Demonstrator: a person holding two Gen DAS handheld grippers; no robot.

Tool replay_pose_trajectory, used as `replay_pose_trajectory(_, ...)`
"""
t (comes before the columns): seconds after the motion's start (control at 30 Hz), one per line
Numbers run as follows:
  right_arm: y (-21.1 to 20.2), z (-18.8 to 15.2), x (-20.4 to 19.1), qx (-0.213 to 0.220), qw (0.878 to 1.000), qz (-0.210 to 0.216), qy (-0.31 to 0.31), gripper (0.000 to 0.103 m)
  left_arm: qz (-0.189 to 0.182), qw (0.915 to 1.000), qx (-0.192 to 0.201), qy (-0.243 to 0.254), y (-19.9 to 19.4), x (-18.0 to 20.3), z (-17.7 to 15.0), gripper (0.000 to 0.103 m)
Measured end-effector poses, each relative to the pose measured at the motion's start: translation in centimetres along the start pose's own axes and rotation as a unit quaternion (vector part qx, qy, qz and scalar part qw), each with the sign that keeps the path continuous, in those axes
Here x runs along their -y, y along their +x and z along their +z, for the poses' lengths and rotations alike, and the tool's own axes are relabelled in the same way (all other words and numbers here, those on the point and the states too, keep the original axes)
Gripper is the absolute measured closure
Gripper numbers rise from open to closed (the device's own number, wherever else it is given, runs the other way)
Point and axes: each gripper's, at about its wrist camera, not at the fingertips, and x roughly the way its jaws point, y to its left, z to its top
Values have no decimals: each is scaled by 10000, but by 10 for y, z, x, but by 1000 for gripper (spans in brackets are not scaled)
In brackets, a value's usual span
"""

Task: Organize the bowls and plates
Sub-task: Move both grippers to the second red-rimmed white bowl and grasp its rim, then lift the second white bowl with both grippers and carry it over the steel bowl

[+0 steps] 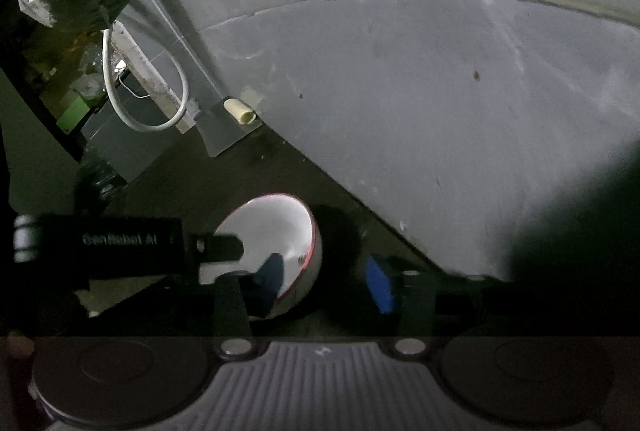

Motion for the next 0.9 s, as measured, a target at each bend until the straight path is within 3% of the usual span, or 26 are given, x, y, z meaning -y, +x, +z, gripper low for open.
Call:
replay_pose_trajectory(0.13,4,1,-2,-49,9999,110,-56,67,-137,9999,-32,-72,4,2,0,89)
replay_pose_trajectory(0.33,4,0,-4,-168,9995,205,-145,79,-194,9997,-66,-122,3,2,-4,95)
replay_pose_trajectory(0.53,-6,-2,-7,-155,9993,251,-226,82,-197,9997,1,-130,-11,2,-15,95)
replay_pose_trajectory(0.9,-54,-9,-28,294,9966,564,-525,82,-281,9979,583,-96,-70,3,-37,95)
